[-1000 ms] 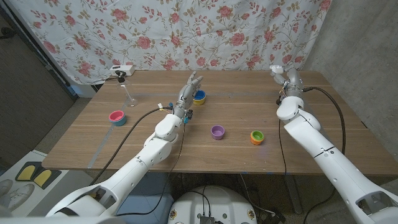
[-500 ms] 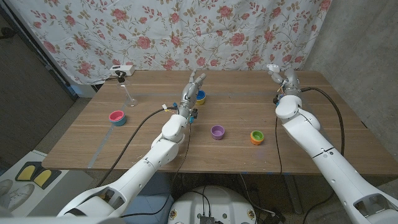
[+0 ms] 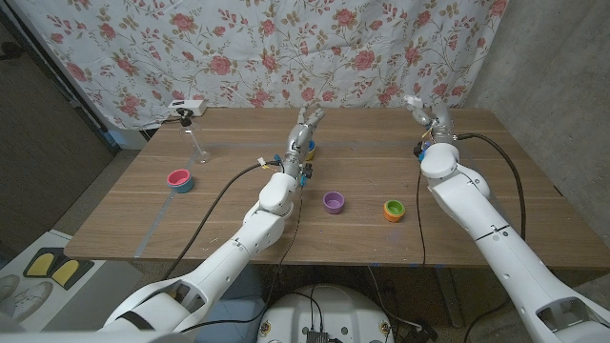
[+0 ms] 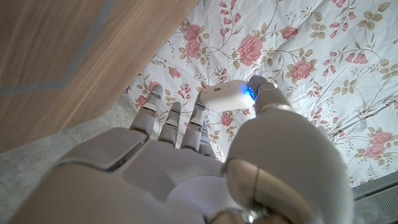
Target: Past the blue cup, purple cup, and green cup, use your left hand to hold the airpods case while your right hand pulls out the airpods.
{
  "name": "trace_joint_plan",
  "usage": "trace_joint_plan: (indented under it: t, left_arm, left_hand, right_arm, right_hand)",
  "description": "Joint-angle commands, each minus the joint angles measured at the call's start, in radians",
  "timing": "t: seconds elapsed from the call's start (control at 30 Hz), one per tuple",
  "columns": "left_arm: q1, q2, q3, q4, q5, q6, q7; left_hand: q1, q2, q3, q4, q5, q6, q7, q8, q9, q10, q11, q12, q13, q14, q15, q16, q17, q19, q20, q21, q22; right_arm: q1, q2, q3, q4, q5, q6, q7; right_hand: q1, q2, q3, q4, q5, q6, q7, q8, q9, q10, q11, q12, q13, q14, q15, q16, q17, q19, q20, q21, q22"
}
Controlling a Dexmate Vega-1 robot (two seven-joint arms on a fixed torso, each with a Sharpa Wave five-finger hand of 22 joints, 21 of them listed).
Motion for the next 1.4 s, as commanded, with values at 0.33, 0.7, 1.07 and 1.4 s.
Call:
trace_joint_plan:
  t: [0.33, 0.7, 1.07, 1.4]
  left_arm:
    - [-0.008, -0.032, 0.044, -0.074, 0.292, 0.15, 0.238]
    - [-0.01, -0.057, 0.047, -0.046, 0.391, 0.134, 0.312]
    - [-0.002, -0.076, 0.044, -0.05, 0.447, 0.148, 0.368]
    - [-0.012, -0.087, 0.051, -0.031, 0.483, 0.15, 0.392]
  left_hand:
    - [0.058, 0.005, 0.013, -0.004, 0.011, -0.181, 0.015, 0.008, 0.003, -0.004, -0.019, 0.007, 0.014, 0.005, 0.002, 0.009, 0.004, -0.011, 0.007, -0.003, 0.001]
    - [0.105, 0.007, 0.015, -0.006, 0.008, -0.175, 0.024, 0.019, 0.004, 0.027, -0.03, 0.025, 0.025, 0.025, -0.01, 0.016, 0.005, 0.007, 0.006, 0.002, 0.0]
    - [0.151, -0.013, 0.01, -0.01, 0.003, -0.196, 0.029, 0.017, 0.004, 0.018, -0.037, 0.024, 0.033, 0.019, -0.007, 0.012, 0.005, 0.014, 0.014, 0.002, -0.001]
    - [0.206, -0.041, -0.003, -0.007, -0.004, -0.202, 0.052, 0.022, 0.004, 0.047, -0.018, 0.036, 0.039, 0.026, -0.025, 0.012, 0.003, 0.03, -0.036, 0.002, -0.002]
  right_arm:
    - [-0.001, 0.04, -0.009, -0.009, 0.056, 0.025, 0.004]
    - [0.002, 0.044, -0.024, -0.01, 0.057, 0.035, 0.008]
    - [0.001, 0.045, -0.041, -0.019, 0.05, 0.036, 0.009]
    - [0.005, 0.051, -0.048, -0.028, 0.048, 0.024, 0.007]
  right_hand:
    - [-0.006, -0.002, 0.015, 0.005, 0.013, 0.006, -0.001, -0.001, 0.0, 0.036, -0.028, 0.004, 0.007, 0.006, -0.001, -0.004, 0.005, -0.003, 0.005, -0.002, 0.003]
    - [-0.005, -0.001, 0.019, 0.004, 0.018, 0.01, -0.001, -0.001, 0.0, 0.037, -0.032, 0.005, 0.008, 0.007, -0.002, -0.005, 0.005, -0.005, 0.005, -0.002, 0.003]
    - [-0.007, -0.002, 0.022, 0.005, 0.022, 0.014, -0.004, -0.002, 0.0, 0.039, -0.035, 0.006, 0.01, 0.009, -0.003, -0.004, 0.006, -0.006, 0.004, -0.001, 0.003]
    - [-0.008, -0.006, 0.025, 0.004, 0.026, 0.019, -0.007, -0.002, 0.0, 0.044, -0.03, 0.009, 0.011, 0.011, 0.002, -0.005, 0.006, -0.006, 0.004, 0.0, 0.004]
